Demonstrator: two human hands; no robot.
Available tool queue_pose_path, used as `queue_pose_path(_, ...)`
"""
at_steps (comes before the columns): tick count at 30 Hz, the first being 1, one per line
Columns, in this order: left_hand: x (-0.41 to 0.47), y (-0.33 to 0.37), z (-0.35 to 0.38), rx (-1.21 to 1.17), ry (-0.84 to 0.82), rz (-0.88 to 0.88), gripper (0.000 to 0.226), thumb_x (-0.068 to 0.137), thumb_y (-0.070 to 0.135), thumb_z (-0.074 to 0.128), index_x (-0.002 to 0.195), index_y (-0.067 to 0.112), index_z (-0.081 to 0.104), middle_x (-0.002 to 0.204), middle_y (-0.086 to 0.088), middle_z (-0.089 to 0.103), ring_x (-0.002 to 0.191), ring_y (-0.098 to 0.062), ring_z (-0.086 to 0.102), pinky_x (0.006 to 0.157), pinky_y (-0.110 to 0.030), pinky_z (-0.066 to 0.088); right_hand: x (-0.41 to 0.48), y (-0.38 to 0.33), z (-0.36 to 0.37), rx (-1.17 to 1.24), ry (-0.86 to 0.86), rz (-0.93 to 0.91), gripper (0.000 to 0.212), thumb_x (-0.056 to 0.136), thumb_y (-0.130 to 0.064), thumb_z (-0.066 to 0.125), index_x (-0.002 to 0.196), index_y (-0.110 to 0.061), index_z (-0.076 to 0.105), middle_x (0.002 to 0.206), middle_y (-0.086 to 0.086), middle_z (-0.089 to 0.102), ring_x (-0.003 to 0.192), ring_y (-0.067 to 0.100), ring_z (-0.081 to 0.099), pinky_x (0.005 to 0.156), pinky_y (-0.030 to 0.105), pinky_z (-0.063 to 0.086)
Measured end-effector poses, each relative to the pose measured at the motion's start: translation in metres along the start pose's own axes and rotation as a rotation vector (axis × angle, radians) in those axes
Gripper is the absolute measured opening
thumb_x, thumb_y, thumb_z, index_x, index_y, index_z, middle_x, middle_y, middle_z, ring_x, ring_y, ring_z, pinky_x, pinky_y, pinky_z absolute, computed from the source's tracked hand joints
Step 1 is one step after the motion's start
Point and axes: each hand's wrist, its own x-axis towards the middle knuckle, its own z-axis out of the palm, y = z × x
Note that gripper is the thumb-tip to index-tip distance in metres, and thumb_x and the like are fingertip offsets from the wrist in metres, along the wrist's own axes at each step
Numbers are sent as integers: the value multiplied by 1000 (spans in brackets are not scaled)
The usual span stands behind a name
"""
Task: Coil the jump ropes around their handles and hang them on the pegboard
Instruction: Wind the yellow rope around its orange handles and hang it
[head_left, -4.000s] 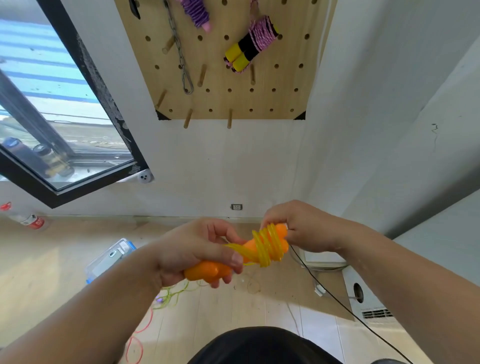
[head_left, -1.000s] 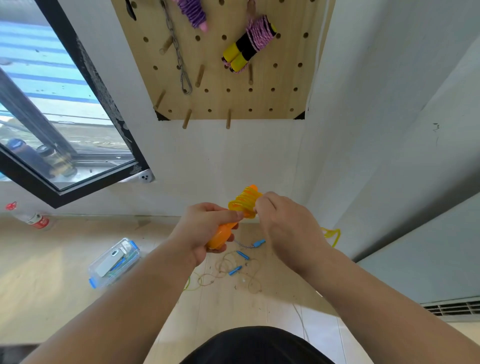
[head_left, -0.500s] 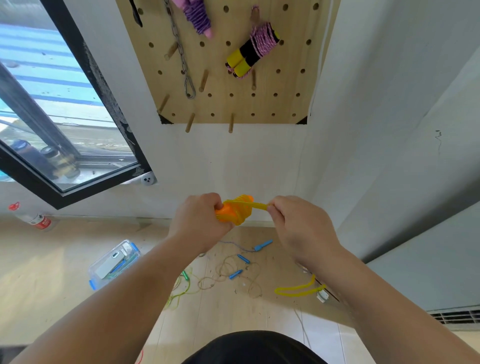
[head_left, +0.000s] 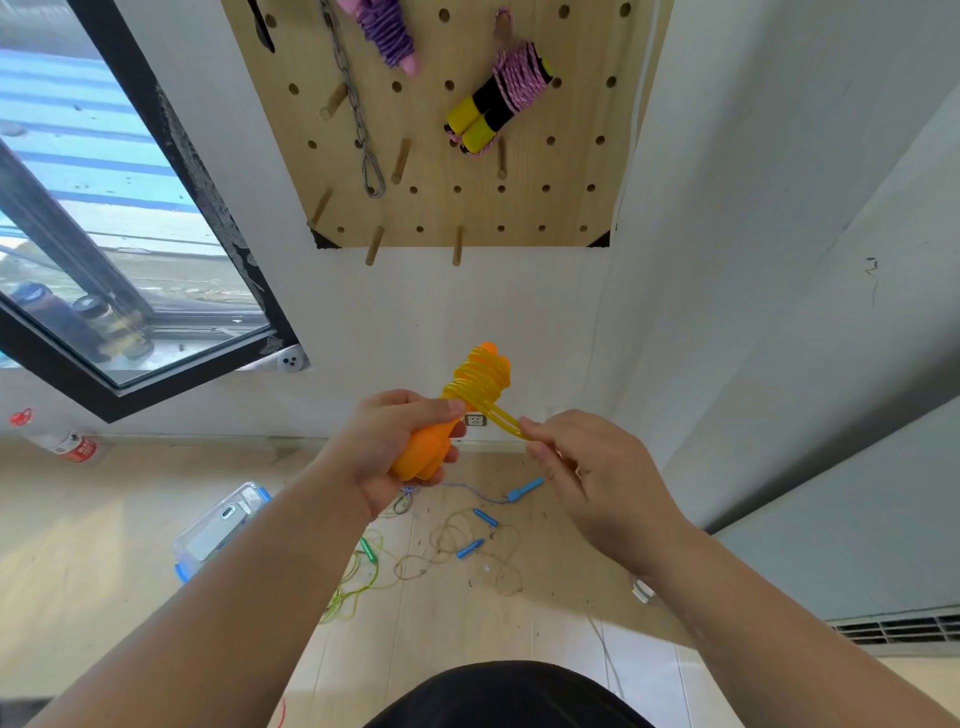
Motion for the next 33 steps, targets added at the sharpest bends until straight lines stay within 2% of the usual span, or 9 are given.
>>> queue_pose_path(2, -5, 0, 0, -102, -42, -15, 54, 61, 25, 81, 107, 4, 61, 91, -18, 75, 73, -32, 68, 63, -40, 54, 3, -2, -3, 258, -43, 213, 23, 102, -27, 56, 116, -27, 74, 84, -15, 67, 81, 5, 61, 72, 17, 46)
queue_pose_path(6, -10, 8, -6, -344, -178, -29, 53, 72, 25, 80, 118, 9, 59, 85, -12, 72, 72, -28, 66, 59, -36, 53, 4, -4, -5, 492, -56, 449, 23, 101, -20, 59, 108, -36, 75, 63, -12, 59, 64, 5, 53, 64, 22, 44)
queue_pose_path(9, -14, 15, -10, -402, -287, 4, 79, 52, 27, 95, 120, 10, 59, 90, -14, 70, 71, -28, 66, 57, -37, 55, 8, -12, -9, 546, -68, 454, 22, 100, -17, 60, 101, -32, 76, 59, -16, 55, 61, 3, 51, 61, 17, 42)
queue_pose_path(13, -19, 16, -9, -440, -397, 51, 86, 39, 30, 99, 115, 10, 64, 92, -16, 69, 71, -29, 65, 56, -37, 54, 21, -20, -22, 636, -45, 406, 19, 104, -10, 50, 96, -12, 67, 72, 1, 65, 68, 19, 64, 78, 34, 58)
queue_pose_path(17, -20, 12, -5, -505, -414, 76, 88, 42, 32, 99, 118, 9, 61, 91, -15, 68, 70, -28, 65, 56, -36, 54, 29, -23, -28, 932, -75, 557, 33, 108, -18, 39, 89, -11, 65, 64, -1, 39, 53, 19, 36, 61, 36, 51)
queue_pose_path(21, -20, 5, -4, -550, -483, 125, 70, 47, 33, 98, 109, 9, 74, 92, -14, 67, 71, -27, 65, 57, -36, 54, 29, -14, -24, 731, -102, 482, 33, 105, -27, 47, 86, -14, 70, 69, 0, 44, 64, 18, 46, 65, 29, 45)
queue_pose_path(26, -27, 3, 0, -420, -646, 83, 58, 52, 34, 96, 101, 9, 77, 88, -14, 67, 70, -27, 65, 56, -36, 54, 24, 4, -19, 215, -145, 71, 19, 100, -34, 50, 90, -21, 60, 74, -11, 51, 66, 6, 44, 60, 19, 36)
queue_pose_path(30, -28, 0, -1, -219, -745, -22, 64, 62, 28, 93, 112, 3, 62, 91, -22, 65, 71, -34, 65, 58, -38, 55, 27, 26, -18, -198, -144, -320, 24, 104, -21, 39, 91, -11, 56, 76, 1, 52, 66, 11, 34, 62, 22, 24)
queue_pose_path(33, -27, -6, 0, -37, -760, -75, 52, 64, 22, 92, 98, 3, 58, 92, -31, 63, 72, -38, 65, 59, -38, 56, 39, 37, -21, -350, -325, -354, 10, 86, -12, 50, 80, -14, 58, 71, 2, 55, 59, 22, 49, 52, 31, 32)
